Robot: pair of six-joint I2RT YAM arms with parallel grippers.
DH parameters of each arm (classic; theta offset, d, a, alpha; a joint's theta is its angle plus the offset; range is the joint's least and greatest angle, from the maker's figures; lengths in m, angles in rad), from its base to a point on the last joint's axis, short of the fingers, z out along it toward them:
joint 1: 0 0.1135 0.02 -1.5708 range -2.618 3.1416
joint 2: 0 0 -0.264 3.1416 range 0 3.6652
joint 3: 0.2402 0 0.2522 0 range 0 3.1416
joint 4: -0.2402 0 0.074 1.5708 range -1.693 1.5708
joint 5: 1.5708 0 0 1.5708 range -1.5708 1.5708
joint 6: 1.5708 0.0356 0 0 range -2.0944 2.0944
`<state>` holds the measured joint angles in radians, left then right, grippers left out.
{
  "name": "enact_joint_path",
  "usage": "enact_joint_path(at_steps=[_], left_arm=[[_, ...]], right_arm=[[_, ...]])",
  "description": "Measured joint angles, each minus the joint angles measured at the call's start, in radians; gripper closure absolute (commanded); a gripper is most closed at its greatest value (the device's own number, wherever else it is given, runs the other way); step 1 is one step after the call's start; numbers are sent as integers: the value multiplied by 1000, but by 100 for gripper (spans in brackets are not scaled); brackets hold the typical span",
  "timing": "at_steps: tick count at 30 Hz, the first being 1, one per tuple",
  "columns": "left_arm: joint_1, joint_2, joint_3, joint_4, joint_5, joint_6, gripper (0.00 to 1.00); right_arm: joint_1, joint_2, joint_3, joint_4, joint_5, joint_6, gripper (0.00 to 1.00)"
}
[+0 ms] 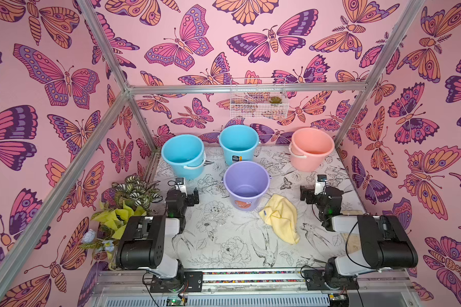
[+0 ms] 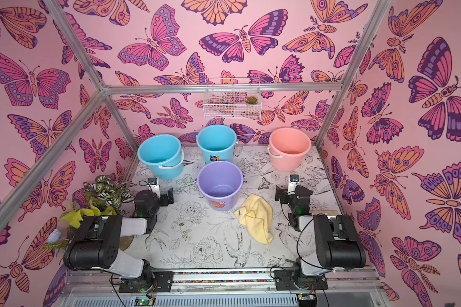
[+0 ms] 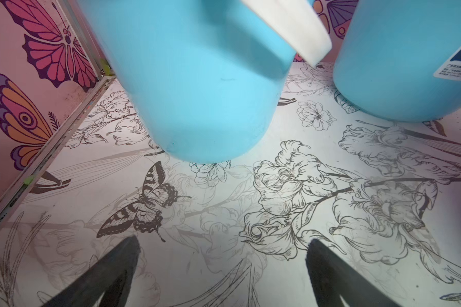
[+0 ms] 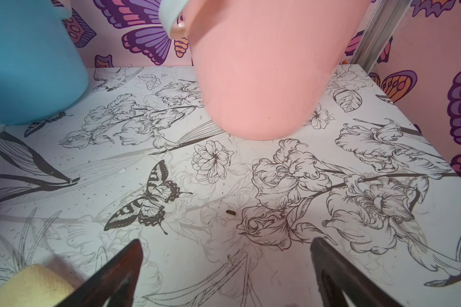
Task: Wipe the inside of the bucket with a cloth
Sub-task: Pick up the cleaning item at the center of the board.
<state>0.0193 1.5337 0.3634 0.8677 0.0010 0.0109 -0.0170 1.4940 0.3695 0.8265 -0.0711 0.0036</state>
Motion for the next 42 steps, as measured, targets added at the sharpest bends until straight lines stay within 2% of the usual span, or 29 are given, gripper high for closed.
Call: enact_joint_path(at_steps=[28,38,42], left_arm=[[0,0,0,0,0,0,0],[2,0,0,0,10,0,0],[-7,-45,-2,-28,0,7,0]], right_arm=[[0,0,0,0,1,0,1],[0,0,16,-8,47,26,1],[0,-53,44,-118,55,26,1]])
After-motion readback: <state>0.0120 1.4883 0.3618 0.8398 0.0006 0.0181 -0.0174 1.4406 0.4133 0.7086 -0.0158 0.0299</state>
